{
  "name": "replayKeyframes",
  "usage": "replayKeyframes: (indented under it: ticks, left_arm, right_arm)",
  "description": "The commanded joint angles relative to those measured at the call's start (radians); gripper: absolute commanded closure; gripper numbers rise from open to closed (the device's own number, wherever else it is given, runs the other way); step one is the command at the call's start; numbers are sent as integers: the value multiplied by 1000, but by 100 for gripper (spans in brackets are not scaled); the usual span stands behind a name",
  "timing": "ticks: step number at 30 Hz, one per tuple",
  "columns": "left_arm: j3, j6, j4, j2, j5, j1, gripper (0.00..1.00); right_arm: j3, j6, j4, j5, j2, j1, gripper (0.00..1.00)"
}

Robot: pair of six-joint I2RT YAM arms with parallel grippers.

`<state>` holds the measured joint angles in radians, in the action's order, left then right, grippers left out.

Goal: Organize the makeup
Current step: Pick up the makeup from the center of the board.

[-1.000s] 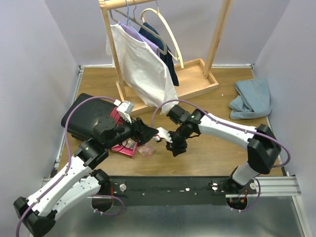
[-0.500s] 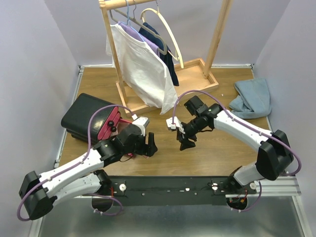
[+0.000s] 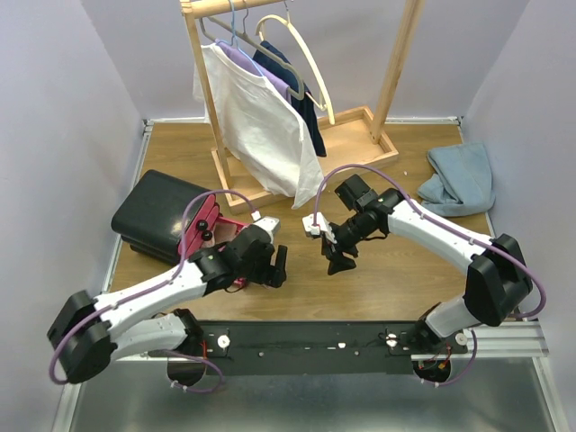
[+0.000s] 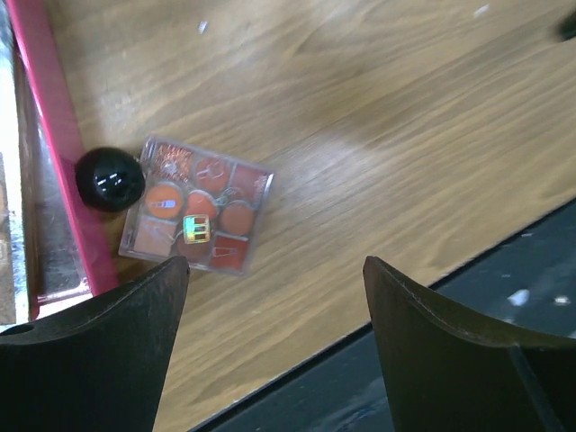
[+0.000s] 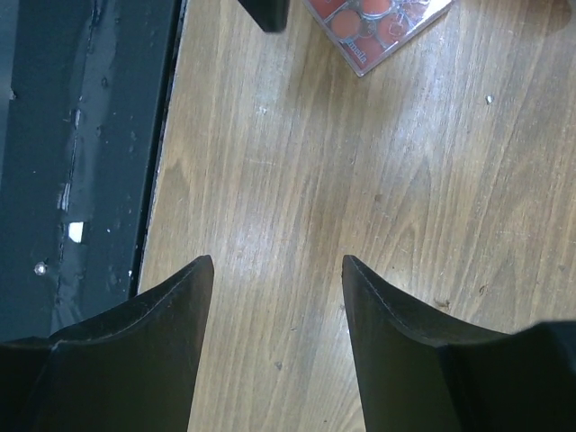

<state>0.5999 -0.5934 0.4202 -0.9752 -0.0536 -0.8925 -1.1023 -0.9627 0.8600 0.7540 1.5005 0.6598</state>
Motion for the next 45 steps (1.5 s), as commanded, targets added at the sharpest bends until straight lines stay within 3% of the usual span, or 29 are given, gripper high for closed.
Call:
replayKeyframes:
  ticks: [1,10,15,36,45]
  left_arm:
    - [89,50,48,-144,-54,-2,12]
    - [161,67,115,-283,-158,-6,1]
    - [167,73,131,-327,-175,-14,1]
    - [218,75,154,-487,-226,-63,2]
    - [210,76,120,-477,-164,-86,10]
  right_arm:
    - [-10,-4,-18,7,14,-8,33]
    - [-2,-5,-27,-8,12,-12,32]
    - [-1,-5,-27,-16,18,-12,32]
    - [1,-8,-26,-21,18,-11,32]
    - [-1,-10,-24,-19,17,-11,32]
